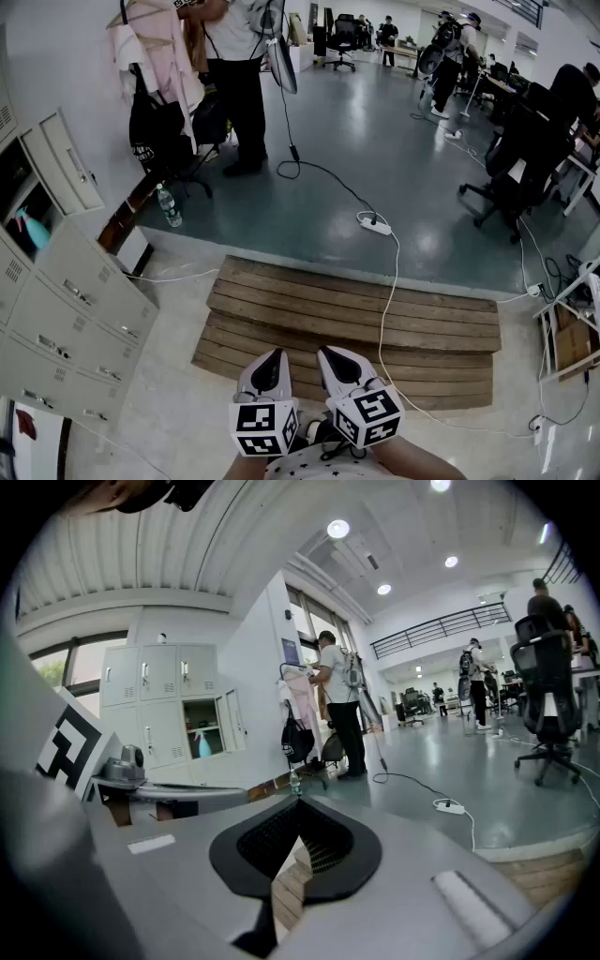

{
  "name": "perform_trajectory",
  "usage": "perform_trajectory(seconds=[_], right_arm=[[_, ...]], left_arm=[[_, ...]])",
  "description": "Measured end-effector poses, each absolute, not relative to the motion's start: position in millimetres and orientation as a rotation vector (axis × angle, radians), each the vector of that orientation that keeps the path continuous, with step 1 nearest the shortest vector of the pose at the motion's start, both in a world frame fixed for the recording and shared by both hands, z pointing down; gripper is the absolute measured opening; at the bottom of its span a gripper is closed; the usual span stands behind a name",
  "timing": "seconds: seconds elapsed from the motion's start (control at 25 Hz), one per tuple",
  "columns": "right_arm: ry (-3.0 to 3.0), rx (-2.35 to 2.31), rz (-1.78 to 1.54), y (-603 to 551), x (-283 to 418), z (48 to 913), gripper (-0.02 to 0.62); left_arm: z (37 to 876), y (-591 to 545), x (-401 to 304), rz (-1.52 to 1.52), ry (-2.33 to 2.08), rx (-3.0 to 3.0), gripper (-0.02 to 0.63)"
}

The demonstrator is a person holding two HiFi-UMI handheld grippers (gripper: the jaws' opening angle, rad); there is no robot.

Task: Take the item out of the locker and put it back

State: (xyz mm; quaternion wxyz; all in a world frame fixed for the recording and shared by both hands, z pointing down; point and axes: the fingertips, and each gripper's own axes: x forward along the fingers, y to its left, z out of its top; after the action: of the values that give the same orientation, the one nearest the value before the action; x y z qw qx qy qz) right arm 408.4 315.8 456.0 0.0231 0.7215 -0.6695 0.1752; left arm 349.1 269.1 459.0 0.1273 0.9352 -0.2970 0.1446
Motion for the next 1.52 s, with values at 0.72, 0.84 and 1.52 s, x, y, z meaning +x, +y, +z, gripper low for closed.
perform_trajectory(seconds=[0.72,0.84,1.52], right_arm=[[-2.421,1.727,0.523,154,238,466,-0.002],[-2.45,1.674,0.519,112,195,463,-0.001],[-2.607,1.379,0.47,-72,-51,447,-0.001]], left_arm=[[474,134,167,0.362,-1.341,2.448,0.008],[468,96,126,0.356,-1.382,2.425,0.008],[450,-74,-131,0.331,-1.7,2.224,0.008]])
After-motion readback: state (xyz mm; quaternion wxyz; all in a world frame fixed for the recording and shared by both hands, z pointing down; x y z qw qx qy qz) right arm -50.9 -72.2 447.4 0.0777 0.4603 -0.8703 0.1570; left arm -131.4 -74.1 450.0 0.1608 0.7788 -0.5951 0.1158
